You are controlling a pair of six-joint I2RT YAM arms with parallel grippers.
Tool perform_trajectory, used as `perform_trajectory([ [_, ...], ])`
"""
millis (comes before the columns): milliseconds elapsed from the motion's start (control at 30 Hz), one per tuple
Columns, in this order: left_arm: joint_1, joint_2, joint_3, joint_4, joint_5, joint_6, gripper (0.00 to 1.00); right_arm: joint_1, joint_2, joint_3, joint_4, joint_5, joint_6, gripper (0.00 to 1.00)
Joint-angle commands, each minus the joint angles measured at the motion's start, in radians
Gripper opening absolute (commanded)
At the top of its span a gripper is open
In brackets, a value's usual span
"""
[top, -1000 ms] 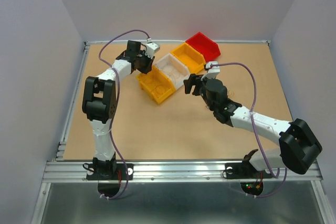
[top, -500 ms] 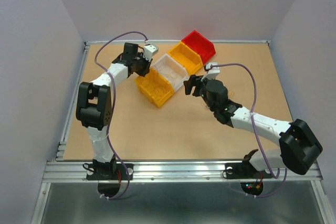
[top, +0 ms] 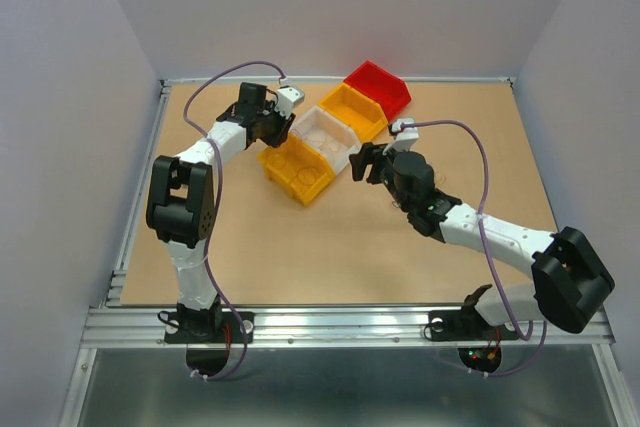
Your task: Untangle the cables
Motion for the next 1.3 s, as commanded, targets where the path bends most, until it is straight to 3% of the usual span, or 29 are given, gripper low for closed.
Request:
perform_trajectory([
  [0, -0.003, -0.006, 0.037, 0.030, 0.011, 0.013, 0.41, -0.009, -0.011, -0.012, 0.056, -0.009, 0.001, 0.75],
  [167, -0.005, -0.020, 0.026, 0.038, 0.006, 0.014, 0.37, -0.011, -0.007, -0.010, 0.060, -0.013, 0.003, 0.75],
  [300, -0.005, -0.034, 0.018, 0.044, 0.006, 0.014, 0.17, -0.011, -0.002, -0.007, 0.060, -0.018, 0.003, 0.74],
  [433, -0.005, -0.048, 0.009, 0.050, 0.006, 0.019, 0.08, -0.013, 0.003, -0.006, 0.060, -0.018, 0.003, 0.74],
  [633, -0.003, -0.067, -0.011, 0.071, 0.008, 0.025, 0.11, -0.013, 0.009, -0.003, 0.061, -0.026, 0.003, 0.74],
  [733, -0.003, -0.077, -0.022, 0.070, 0.021, 0.036, 0.00, -0.014, 0.012, -0.001, 0.060, -0.024, 0.003, 0.74],
  [900, -0.023, -0.084, -0.014, 0.009, 0.064, 0.091, 0.00, -0.017, -0.007, -0.004, 0.035, -0.016, 0.006, 0.74],
  [1267, -0.132, -0.137, -0.085, -0.069, -0.092, 0.162, 0.00, -0.060, -0.083, -0.036, -0.040, 0.005, 0.015, 0.75],
])
